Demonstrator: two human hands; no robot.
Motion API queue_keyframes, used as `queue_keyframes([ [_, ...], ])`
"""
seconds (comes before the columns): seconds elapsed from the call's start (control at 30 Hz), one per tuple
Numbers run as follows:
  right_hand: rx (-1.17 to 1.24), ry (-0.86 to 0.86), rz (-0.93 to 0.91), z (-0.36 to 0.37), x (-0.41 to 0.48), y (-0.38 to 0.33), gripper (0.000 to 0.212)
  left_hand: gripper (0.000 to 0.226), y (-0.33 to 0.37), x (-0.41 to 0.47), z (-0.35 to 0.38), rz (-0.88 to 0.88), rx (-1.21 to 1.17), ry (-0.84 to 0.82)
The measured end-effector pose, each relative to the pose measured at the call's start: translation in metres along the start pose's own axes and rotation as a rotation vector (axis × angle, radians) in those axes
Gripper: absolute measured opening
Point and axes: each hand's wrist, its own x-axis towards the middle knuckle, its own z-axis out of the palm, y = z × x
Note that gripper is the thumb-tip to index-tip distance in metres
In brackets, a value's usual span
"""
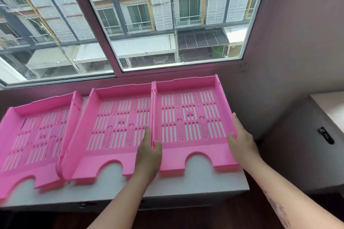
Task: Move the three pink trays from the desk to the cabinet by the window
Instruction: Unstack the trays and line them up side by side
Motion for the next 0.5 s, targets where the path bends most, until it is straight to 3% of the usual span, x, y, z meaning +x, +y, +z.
queue_keyframes([
  [0.5,0.063,0.051,-0.088,0.009,0.023,-0.008,0.066,0.065,0.016,0.037,-0.010,-0.002,-0.090,-0.099],
])
